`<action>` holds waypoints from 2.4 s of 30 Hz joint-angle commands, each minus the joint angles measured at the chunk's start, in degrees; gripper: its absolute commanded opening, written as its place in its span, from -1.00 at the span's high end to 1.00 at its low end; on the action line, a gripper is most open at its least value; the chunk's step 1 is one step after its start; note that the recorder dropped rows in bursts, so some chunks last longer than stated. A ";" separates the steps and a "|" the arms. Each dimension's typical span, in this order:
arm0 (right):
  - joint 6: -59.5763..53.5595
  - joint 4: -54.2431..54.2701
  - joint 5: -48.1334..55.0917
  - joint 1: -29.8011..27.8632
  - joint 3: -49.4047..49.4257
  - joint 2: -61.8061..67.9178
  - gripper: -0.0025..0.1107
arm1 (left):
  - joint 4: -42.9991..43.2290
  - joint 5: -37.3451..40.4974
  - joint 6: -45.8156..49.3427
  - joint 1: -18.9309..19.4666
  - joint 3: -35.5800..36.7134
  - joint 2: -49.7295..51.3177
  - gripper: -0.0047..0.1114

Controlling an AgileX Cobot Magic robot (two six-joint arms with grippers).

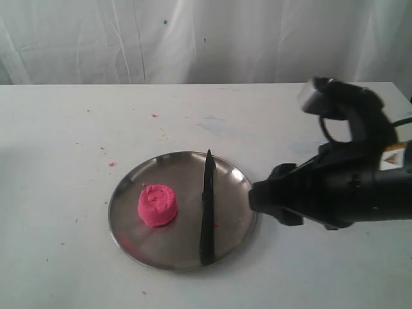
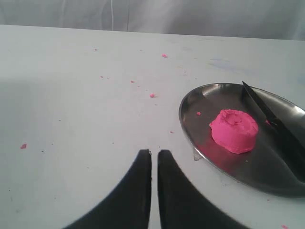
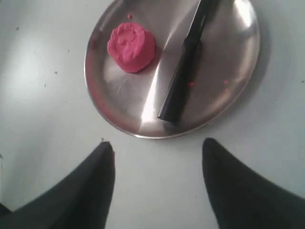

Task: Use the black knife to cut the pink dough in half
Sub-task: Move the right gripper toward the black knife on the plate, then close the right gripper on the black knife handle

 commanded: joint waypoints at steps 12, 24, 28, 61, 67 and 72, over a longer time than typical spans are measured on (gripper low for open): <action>-20.05 20.09 -8.49 0.25 -9.37 32.29 0.01 | -0.73 -0.26 -0.05 0.01 0.23 -0.26 0.71; -30.54 30.17 -10.81 0.25 -13.40 39.38 0.01 | -0.73 -0.26 -0.05 0.01 0.23 -0.26 0.71; -40.45 39.28 -10.95 0.25 -13.54 41.59 0.01 | -0.73 -0.26 -0.05 0.01 0.23 -0.26 0.71; 23.46 -25.69 -6.36 7.94 -19.74 41.78 0.01 | -0.73 -0.26 -0.05 0.01 0.23 -0.26 0.71; 23.46 -24.80 -9.35 7.94 -20.58 46.45 0.01 | -0.73 -0.26 -0.05 0.01 0.23 -0.26 0.71; 23.46 -23.34 -8.82 7.94 -21.81 48.13 0.01 | -0.73 -0.26 -0.05 0.01 0.23 -0.26 0.71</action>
